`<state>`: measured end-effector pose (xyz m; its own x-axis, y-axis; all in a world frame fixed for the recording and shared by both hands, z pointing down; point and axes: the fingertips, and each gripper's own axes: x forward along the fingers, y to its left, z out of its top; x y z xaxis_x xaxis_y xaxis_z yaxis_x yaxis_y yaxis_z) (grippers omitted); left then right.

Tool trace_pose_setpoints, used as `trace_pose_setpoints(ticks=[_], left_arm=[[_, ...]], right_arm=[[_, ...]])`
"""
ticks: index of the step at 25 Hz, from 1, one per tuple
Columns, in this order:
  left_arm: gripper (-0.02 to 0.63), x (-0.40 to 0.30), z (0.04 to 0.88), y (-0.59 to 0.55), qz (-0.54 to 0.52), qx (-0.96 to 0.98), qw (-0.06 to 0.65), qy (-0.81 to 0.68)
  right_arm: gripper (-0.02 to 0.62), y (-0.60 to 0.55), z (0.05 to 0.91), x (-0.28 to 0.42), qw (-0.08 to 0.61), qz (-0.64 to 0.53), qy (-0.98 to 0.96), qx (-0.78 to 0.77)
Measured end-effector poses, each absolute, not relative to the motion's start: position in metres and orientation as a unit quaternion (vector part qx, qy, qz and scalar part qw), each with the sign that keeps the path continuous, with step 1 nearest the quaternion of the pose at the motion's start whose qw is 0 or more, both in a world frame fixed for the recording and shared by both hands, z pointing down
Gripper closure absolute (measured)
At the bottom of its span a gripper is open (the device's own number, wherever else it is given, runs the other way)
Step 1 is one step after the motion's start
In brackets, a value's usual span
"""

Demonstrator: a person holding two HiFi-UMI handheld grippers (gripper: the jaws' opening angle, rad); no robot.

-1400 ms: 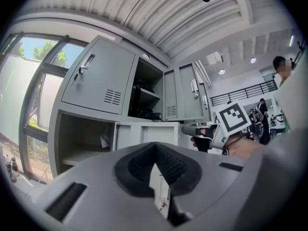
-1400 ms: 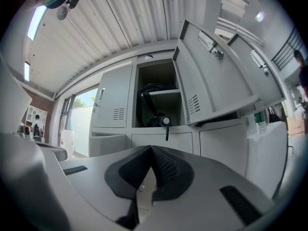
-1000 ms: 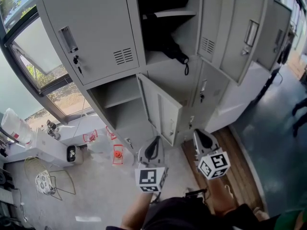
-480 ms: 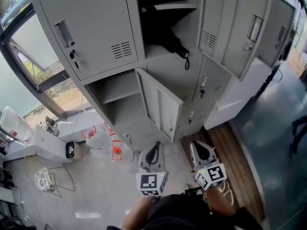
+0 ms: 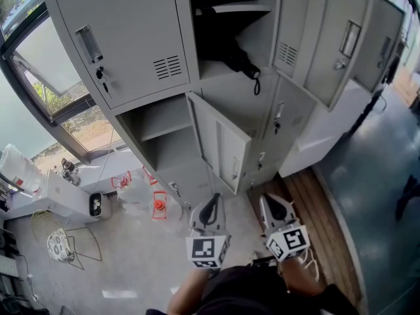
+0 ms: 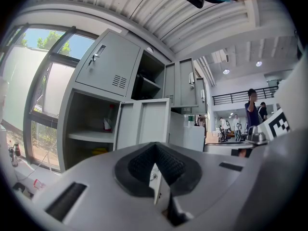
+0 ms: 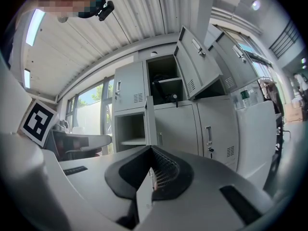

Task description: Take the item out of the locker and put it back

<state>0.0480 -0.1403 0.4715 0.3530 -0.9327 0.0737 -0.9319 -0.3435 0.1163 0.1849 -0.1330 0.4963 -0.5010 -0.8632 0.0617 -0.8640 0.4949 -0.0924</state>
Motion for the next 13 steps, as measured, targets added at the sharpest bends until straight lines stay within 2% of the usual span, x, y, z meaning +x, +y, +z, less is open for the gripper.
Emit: trace_pose_setpoints(ticks=[13], left_arm=[[0.614,0.0471,0.4737,-0.1405,0.003,0.822,0.060,-0.566]], right_arm=[[0.601,-0.1321,0.4951,0.1820,0.007,0.057,-0.864,0.499]])
